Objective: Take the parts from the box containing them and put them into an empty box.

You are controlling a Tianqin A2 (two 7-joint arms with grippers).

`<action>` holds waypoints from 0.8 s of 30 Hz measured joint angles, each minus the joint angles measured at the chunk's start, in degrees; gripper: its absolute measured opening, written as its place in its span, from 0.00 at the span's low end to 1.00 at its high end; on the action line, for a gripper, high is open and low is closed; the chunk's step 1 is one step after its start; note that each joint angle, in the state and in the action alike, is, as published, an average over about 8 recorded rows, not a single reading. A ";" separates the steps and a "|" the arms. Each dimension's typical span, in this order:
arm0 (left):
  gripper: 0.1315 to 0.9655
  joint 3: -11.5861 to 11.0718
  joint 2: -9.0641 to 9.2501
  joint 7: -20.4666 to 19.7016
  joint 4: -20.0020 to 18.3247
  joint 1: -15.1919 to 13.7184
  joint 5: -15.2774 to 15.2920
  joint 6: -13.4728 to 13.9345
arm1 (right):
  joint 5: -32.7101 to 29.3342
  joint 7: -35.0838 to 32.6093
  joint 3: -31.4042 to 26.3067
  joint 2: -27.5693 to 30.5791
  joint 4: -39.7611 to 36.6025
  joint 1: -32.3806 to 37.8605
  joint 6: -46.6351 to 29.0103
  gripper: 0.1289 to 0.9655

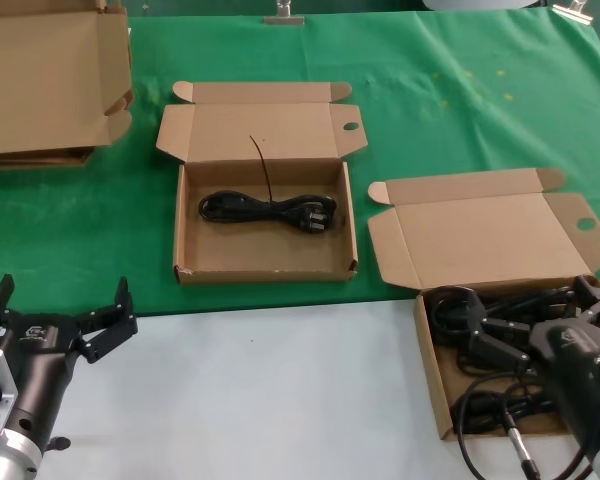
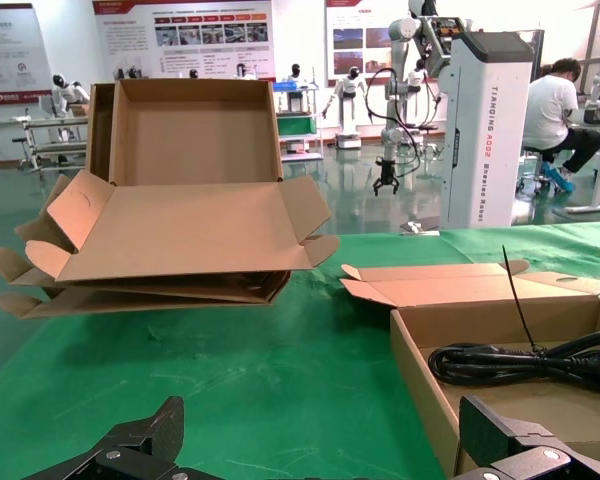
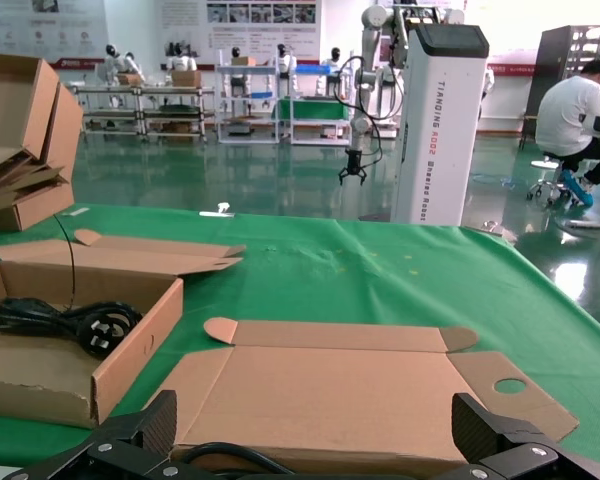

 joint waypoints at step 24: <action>1.00 0.00 0.00 0.00 0.00 0.00 0.00 0.00 | 0.00 0.00 0.00 0.00 0.00 0.00 0.00 1.00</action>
